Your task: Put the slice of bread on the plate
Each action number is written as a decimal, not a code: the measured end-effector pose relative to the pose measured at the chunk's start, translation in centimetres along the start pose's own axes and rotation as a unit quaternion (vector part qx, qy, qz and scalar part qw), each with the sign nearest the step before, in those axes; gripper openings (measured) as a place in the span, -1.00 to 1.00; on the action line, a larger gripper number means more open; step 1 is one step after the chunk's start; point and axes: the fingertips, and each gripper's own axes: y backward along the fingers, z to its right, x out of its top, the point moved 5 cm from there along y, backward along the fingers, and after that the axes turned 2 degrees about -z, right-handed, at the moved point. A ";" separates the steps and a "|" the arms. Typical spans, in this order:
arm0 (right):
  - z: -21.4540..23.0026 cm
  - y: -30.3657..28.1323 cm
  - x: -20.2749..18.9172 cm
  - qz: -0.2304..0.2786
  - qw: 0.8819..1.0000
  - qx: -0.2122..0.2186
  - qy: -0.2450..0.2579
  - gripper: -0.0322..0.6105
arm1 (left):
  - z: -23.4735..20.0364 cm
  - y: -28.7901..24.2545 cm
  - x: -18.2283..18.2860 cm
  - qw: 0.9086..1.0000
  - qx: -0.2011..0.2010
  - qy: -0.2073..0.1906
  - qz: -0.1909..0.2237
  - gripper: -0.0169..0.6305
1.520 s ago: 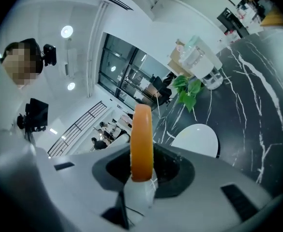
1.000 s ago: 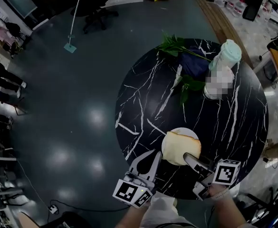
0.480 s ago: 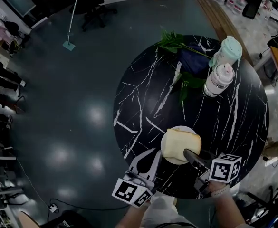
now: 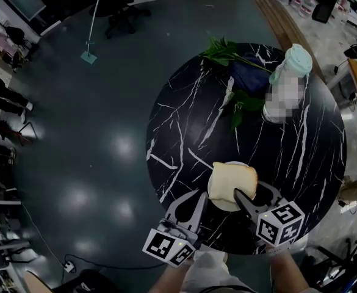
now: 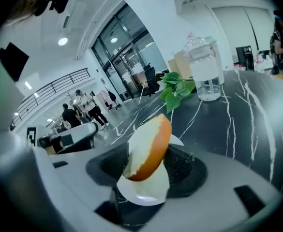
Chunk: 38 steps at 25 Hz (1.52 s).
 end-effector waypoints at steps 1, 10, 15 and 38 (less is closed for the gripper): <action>0.0 0.1 0.1 0.001 1.000 -0.005 0.009 -0.26 | 0.0 0.0 0.1 1.000 0.000 0.000 0.001 -0.92; 0.5 1.0 -0.2 0.003 0.998 -0.043 0.051 0.01 | 0.1 0.2 0.1 1.000 0.001 0.002 0.006 -0.92; 0.5 2.1 0.5 0.038 0.995 -0.062 0.069 0.06 | 0.5 0.4 0.0 1.000 0.001 0.002 0.006 -0.92; -4.8 9.9 -2.4 0.090 0.992 -0.006 0.089 -0.79 | 7.0 5.2 -1.5 0.999 -0.022 -0.016 0.026 -0.92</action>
